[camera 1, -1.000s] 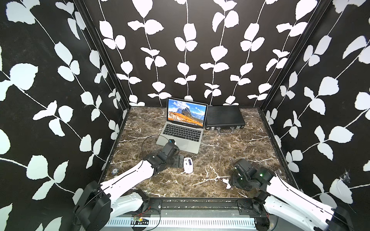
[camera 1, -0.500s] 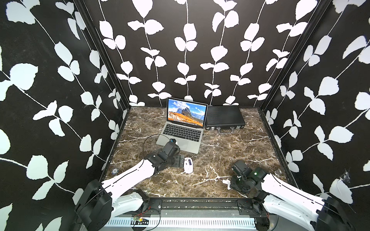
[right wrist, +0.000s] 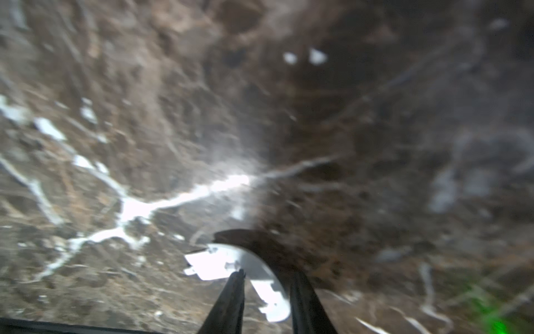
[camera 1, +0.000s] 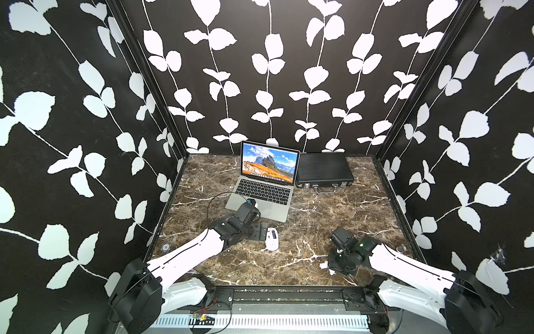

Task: Insert the wireless mouse receiver into the laptop
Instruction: Pick up the lid from the center of the board.

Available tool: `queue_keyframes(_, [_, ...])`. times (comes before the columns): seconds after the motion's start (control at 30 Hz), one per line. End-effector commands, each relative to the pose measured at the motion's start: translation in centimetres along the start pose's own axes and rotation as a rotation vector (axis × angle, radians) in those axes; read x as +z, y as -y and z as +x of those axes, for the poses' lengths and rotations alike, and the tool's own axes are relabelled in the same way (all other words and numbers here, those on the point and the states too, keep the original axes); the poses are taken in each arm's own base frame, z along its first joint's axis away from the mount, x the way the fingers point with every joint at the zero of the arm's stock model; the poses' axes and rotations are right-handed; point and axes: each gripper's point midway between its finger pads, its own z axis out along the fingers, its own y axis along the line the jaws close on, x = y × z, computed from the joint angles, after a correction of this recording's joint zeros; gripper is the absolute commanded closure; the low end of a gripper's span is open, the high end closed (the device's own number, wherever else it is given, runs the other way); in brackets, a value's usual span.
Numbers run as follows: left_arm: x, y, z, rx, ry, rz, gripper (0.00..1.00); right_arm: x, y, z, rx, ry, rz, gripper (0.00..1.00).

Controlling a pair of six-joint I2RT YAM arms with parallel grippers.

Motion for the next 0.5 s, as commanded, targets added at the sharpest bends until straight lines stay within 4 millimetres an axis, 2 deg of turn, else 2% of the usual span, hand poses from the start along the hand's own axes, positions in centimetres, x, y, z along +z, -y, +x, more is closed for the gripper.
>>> queue_keyframes(0.0, [-0.1,0.6,-0.1,0.010,-0.001,0.027,0.01,1.0,-1.6,-0.9,-0.065,0.031,-0.067,0.72])
queue_keyframes(0.23, [-1.3,1.4,-1.1,0.067,0.038,0.066,0.01,0.9,-2.5,-1.5,-0.121,0.040,-0.068,0.84])
queue_keyframes(0.4, [-1.6,3.3,-2.0,0.133,0.066,0.155,0.01,0.0,-3.1,-2.2,-0.160,0.078,-0.087,0.98])
queue_keyframes(0.47, [-1.9,4.1,-2.5,0.173,0.082,0.188,0.01,-0.8,-3.6,-2.6,-0.177,0.102,-0.096,1.00])
